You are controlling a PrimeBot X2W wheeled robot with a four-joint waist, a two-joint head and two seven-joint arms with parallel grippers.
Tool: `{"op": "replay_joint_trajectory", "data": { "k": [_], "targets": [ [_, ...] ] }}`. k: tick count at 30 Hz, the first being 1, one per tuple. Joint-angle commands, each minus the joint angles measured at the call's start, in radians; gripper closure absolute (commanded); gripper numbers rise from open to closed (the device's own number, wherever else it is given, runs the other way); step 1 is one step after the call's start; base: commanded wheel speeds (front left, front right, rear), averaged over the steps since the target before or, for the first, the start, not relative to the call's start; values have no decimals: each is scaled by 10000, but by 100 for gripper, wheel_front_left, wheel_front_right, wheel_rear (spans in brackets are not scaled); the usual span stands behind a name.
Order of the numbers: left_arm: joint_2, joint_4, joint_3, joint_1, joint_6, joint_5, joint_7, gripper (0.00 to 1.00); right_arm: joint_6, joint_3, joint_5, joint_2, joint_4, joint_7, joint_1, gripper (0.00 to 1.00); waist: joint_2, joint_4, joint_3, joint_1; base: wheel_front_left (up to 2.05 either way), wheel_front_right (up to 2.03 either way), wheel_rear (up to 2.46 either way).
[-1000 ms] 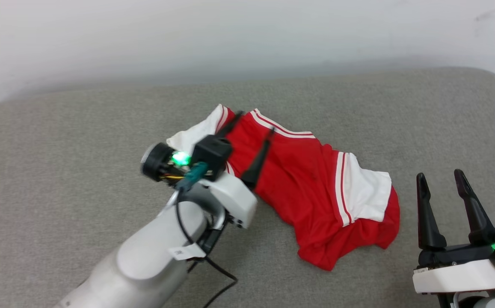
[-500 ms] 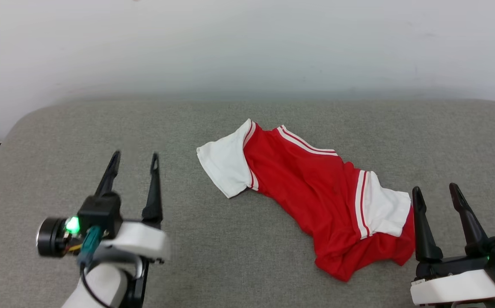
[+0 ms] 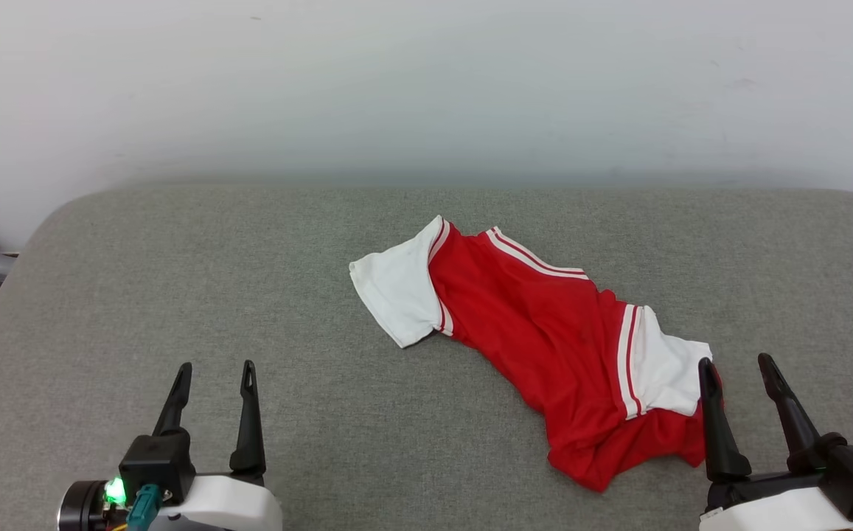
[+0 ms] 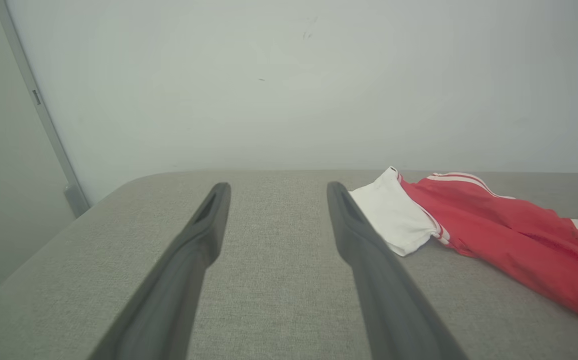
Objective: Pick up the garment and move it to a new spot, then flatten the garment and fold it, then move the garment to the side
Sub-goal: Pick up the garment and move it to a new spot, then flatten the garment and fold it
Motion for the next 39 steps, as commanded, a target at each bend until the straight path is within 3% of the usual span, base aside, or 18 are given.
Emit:
{"op": "replay_joint_trajectory", "data": {
  "k": [1, 11, 25, 32, 39],
  "targets": [
    [-81, 34, 82, 129, -89, 98, -25, 0, -7, -4, 7, 20, 30, -21, 81, 0, 0, 5, -5, 1, 0, 0, 0],
    [-789, 354, 913, 409, -960, 822, -26, 0, -7, -88, 120, 18, 235, -21, 240, 0, 0, -96, -46, 1, 0, 0, 0],
    [-1321, 614, 1602, 571, -1595, 1423, -26, 0, -7, -55, 202, 20, 299, -20, 271, 0, 0, -191, -55, 1, 0, 0, 0],
    [-1393, 906, 1942, -21, -1929, 1447, -26, 0, -7, -27, 189, 20, 214, -20, 48, 0, 0, -288, 57, 1, 0, 0, 0],
    [-760, 1720, 2199, -1960, -2754, 1398, -26, 0, -7, 52, 111, 18, -32, -20, -266, 0, 0, -583, 497, 1, 0, 0, 0]
  ]
}}
